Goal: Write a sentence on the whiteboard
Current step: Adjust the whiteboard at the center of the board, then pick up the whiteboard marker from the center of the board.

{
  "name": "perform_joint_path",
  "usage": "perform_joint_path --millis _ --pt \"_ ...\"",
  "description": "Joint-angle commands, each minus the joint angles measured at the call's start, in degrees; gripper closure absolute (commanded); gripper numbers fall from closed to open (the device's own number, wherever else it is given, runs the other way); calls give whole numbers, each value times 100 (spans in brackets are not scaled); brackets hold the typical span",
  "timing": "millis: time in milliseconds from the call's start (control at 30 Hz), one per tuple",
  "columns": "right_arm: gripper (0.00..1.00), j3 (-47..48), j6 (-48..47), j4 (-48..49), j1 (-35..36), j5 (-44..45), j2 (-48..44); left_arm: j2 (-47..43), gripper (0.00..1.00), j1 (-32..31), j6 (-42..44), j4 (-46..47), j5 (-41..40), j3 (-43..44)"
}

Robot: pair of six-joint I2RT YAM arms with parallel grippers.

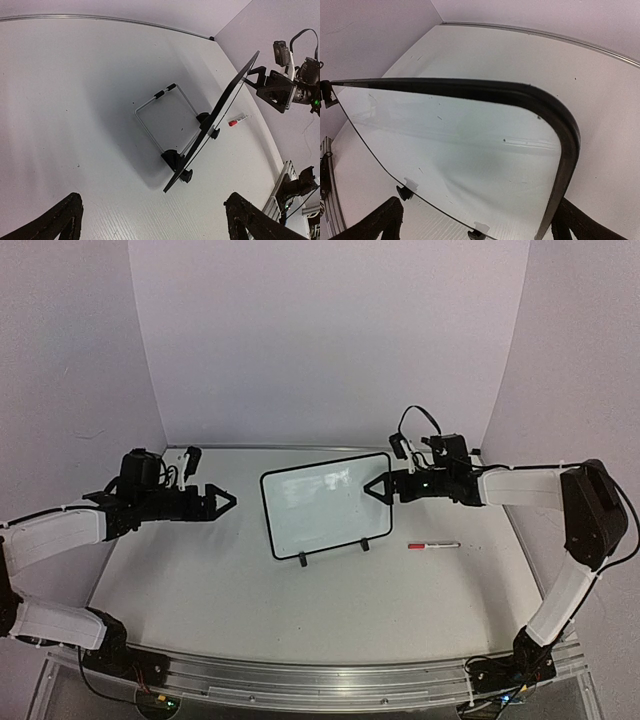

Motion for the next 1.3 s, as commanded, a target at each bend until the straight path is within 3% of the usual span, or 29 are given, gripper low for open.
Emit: perform_joint_path --millis 0,333,567,700,900,1067,1200,1267 --pt "2 89 121 48 36 522 -162 -87 1 29 -39 101 -214 -10" --pt "2 -622 959 -471 -88 2222 -1582 -380 0 37 -135 -351 -846 83" --pt "4 -842 2531 -2660 -294 3447 -2569 -593 1 52 30 -836 -1206 266" --pt "12 -1013 3720 -3537 -386 3426 -2790 -969 0 54 61 -663 -1346 123" --pt "21 -1159 4961 -3648 -503 3352 -2546 -1194 1 55 98 -822 -1445 187" --pt "30 -762 5132 -3708 -606 3167 -1678 -1397 1 54 -56 -803 -1288 105" --pt "49 -530 5237 -3705 -839 2975 -1029 -1449 0 52 -47 -892 -1198 71" --pt "50 -438 5282 -3708 -896 2973 -843 -1482 1 49 -36 -940 -1188 62"
